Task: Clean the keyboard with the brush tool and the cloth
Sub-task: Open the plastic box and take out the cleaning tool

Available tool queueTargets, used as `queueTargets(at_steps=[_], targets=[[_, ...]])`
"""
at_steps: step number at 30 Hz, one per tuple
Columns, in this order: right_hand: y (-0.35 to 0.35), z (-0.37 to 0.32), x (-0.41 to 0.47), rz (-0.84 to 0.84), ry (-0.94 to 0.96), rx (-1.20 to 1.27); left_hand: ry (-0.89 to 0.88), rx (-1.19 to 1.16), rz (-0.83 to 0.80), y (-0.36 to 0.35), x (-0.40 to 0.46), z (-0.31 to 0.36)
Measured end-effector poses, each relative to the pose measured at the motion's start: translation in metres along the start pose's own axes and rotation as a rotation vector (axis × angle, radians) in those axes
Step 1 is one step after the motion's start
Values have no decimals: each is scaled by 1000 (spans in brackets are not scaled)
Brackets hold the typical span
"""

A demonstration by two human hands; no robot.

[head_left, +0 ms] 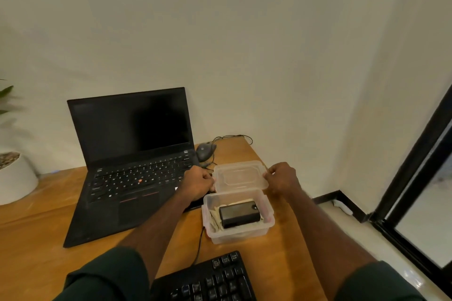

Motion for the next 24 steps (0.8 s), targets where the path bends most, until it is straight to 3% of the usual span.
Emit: queueTargets(at_steps=[5, 8, 11, 15, 18, 24], targets=[[2, 5, -5, -18, -5, -64, -13, -34, 85, 9, -4, -5], [10, -7, -21, 77, 241, -4, -55, -61, 83, 13, -13, -9], [15, -25, -46, -143, 534, 136, -87, -67, 93, 15, -27, -15], [-4, -37, -79, -566, 596, -183, -80, -80, 136, 20, -45, -30], [-17, -41, -86, -629, 533, -470, -74, -113, 156, 29, -60, -40], [-24, -51, -100, -649, 512, -736, -126, -80, 170, 54, -97, -61]])
Point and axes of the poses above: each hand's wrist, its own x-axis towards the middle knuckle, its own y-axis out of the back of the hand, z = x × y, the point moved 2 cm from there along x, towards the middle knuckle, and after that the axes turned 13 degrees about x, right-handed, at the moved point
